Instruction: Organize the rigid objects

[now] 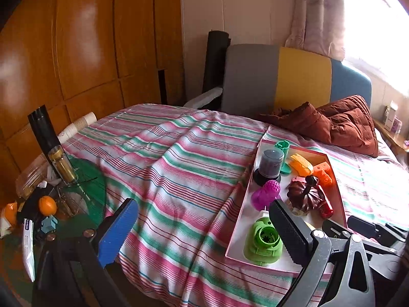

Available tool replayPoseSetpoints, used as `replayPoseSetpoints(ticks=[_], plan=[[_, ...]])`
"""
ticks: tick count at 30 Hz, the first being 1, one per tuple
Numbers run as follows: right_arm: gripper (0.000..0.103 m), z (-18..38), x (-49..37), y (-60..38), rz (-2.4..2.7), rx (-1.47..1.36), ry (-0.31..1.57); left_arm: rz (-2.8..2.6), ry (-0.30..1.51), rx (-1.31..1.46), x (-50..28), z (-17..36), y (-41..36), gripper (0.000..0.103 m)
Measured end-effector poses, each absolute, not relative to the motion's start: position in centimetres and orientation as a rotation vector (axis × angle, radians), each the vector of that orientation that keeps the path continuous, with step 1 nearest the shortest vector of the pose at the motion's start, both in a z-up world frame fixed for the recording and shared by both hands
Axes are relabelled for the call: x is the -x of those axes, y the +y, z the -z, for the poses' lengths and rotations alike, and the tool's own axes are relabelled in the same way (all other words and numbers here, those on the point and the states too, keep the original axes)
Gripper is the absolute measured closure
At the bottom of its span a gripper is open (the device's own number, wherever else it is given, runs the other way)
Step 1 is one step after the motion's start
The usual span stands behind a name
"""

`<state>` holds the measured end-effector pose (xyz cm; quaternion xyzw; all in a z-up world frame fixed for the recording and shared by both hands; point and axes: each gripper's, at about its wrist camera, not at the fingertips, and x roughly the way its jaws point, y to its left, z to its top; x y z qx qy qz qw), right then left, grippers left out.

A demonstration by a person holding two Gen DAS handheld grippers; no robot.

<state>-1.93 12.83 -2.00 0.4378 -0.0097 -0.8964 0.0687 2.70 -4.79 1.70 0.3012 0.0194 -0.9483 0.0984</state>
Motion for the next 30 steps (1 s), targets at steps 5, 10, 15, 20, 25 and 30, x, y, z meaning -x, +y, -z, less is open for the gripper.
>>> replayPoseSetpoints(ticks=[5,10,15,20,25,30], plan=[[0.048,0.8,1.7,12.4,2.729,-1.310,-0.035,2.783,0.008,-0.911,-2.5,-1.9,-4.4,0.000],[0.040,-0.3,1.3,12.7,2.798,-1.295,-0.061,2.763,-0.025,-0.944,-2.4,-2.0,-4.3,0.000],[0.038,-1.1,1.1,13.1,2.891,-1.304,-0.057,2.770,-0.041,-1.017,-2.2,-1.9,-4.2,0.000],[0.038,-1.1,1.0,13.7,2.936,-1.334,-0.064,2.759,-0.021,-1.050,-2.0,-1.8,-4.3,0.000],[0.038,-0.8,0.9,13.6,2.922,-1.351,-0.058,2.773,0.022,-1.112,-1.9,-1.6,-4.5,0.000],[0.038,-0.8,0.9,13.3,2.927,-1.341,-0.037,2.793,-0.005,-1.132,-2.0,-1.6,-3.9,0.000]])
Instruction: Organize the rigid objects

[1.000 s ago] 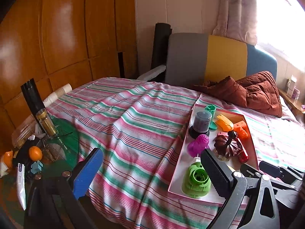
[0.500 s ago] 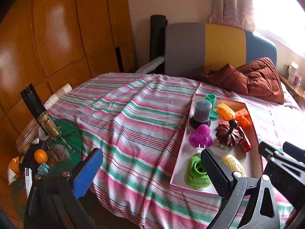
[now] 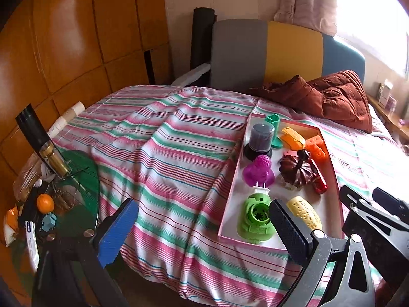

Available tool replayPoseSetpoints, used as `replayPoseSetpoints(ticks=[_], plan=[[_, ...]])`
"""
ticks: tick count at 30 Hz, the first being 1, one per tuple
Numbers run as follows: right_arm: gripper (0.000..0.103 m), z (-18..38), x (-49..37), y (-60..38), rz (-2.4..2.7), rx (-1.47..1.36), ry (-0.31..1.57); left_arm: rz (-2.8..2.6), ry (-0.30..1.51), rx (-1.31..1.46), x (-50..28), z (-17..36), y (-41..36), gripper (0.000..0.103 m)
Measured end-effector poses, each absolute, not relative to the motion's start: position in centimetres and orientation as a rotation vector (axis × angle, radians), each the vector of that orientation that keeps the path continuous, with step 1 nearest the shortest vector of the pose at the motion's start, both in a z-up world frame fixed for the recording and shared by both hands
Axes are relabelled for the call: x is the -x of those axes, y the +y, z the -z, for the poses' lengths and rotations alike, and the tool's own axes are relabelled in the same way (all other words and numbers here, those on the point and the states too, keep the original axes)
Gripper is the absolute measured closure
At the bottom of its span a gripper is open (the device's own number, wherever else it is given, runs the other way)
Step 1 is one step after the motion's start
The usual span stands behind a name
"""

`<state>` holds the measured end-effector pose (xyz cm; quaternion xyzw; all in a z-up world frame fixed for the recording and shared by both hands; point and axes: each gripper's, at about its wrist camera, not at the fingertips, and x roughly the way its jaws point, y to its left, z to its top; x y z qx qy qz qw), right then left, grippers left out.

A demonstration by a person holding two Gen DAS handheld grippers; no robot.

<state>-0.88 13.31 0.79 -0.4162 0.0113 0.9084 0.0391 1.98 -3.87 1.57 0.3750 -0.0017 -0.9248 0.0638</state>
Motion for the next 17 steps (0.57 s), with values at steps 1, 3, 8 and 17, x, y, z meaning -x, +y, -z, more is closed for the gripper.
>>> replayPoseSetpoints(ticks=[1,3,8,17], plan=[[0.038,-0.76,0.93,13.29,-2.782,1.277,0.031,2.798,-0.008,-1.137,-2.00,-1.57,-3.76,0.000],[0.038,-0.70,0.99,13.33,-2.781,1.280,0.034,2.806,-0.013,-1.139,-2.09,-1.61,-3.58,0.000],[0.038,-0.59,1.02,13.54,-2.774,1.280,0.041,2.822,-0.032,-1.119,-2.31,-1.79,-3.31,0.000],[0.038,-0.29,1.09,13.70,-2.767,1.300,0.051,2.813,-0.044,-1.100,-2.26,-1.78,-3.30,0.000]])
